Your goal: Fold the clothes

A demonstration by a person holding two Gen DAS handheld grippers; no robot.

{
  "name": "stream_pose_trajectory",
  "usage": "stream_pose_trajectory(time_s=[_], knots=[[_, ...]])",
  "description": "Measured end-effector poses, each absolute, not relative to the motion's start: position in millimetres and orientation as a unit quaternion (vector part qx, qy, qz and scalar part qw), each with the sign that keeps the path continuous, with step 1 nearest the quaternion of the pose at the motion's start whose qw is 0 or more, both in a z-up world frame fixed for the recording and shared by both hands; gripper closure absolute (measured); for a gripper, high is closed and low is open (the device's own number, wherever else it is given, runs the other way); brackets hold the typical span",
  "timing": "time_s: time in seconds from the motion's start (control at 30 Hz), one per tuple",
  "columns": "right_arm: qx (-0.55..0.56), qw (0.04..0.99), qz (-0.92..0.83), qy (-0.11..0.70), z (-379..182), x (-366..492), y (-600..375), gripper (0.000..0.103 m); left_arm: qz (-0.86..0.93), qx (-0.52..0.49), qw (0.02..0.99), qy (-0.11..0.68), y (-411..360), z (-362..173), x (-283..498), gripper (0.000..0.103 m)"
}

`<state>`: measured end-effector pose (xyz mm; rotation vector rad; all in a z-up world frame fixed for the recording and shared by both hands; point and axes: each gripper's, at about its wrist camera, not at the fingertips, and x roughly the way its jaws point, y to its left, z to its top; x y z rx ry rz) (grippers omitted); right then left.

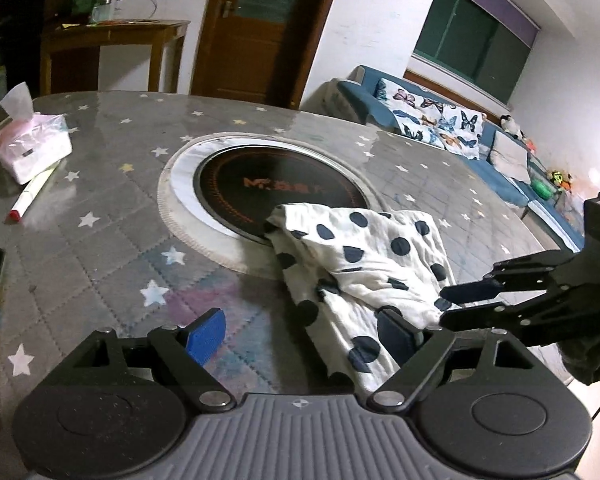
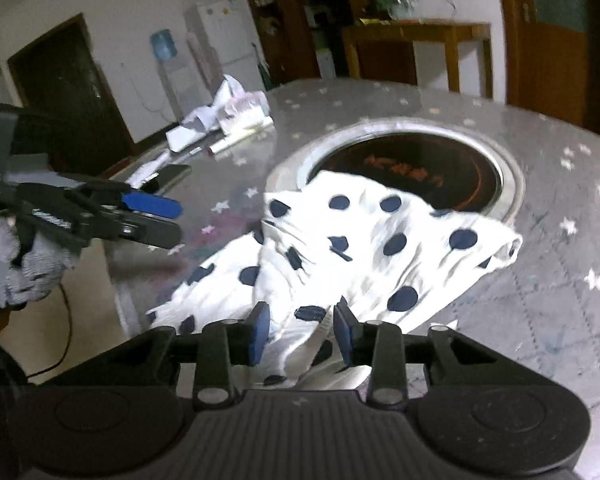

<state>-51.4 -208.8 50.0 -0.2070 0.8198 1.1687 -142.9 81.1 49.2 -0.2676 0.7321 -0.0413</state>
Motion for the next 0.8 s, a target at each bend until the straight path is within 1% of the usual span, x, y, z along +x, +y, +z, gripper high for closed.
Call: stream_pose_trajectory(time_s=[0.07,0.1,0.13,0.27,0.37,0.4,0.47,0.5,0.63,0.73,0.8], knots=[[-0.103,0.744,0.54,0.379,47,-54,-206,0.081,-0.016,-0.131,0.925,0.355,84,50,-144,0.017],[-0.116,0.748,0.542,0.365,51,-59,-207,0.085,-0.013,-0.132,0.926,0.354,86,50,-144,0.017],[-0.131,0.752,0.546,0.345,56,-65,-208,0.086,-0.01,-0.133,0.926,0.352,88,51,-144,0.017],[-0.194,0.761,0.563,0.26,78,-92,-215,0.086,0.0,-0.134,0.93,0.343,95,56,-145,0.017],[-0.259,0.742,0.589,0.189,95,-123,-223,0.086,0.004,-0.132,0.934,0.333,98,61,-146,0.017],[-0.292,0.728,0.596,0.174,95,-134,-224,0.085,0.005,-0.132,0.934,0.331,99,62,-146,0.017],[-0.341,0.702,0.606,0.155,91,-153,-228,0.078,0.005,-0.131,0.936,0.327,100,64,-146,0.017],[-0.364,0.688,0.61,0.147,89,-162,-230,0.077,0.005,-0.131,0.936,0.326,100,65,-146,0.017],[-0.334,0.666,0.639,0.19,86,-168,-239,0.076,-0.003,-0.125,0.939,0.321,97,70,-144,0.017],[-0.302,0.692,0.623,0.204,90,-158,-242,0.075,-0.012,-0.12,0.941,0.316,92,73,-140,0.017],[-0.269,0.713,0.604,0.233,89,-143,-239,0.074,-0.02,-0.118,0.942,0.312,88,76,-137,0.017]])
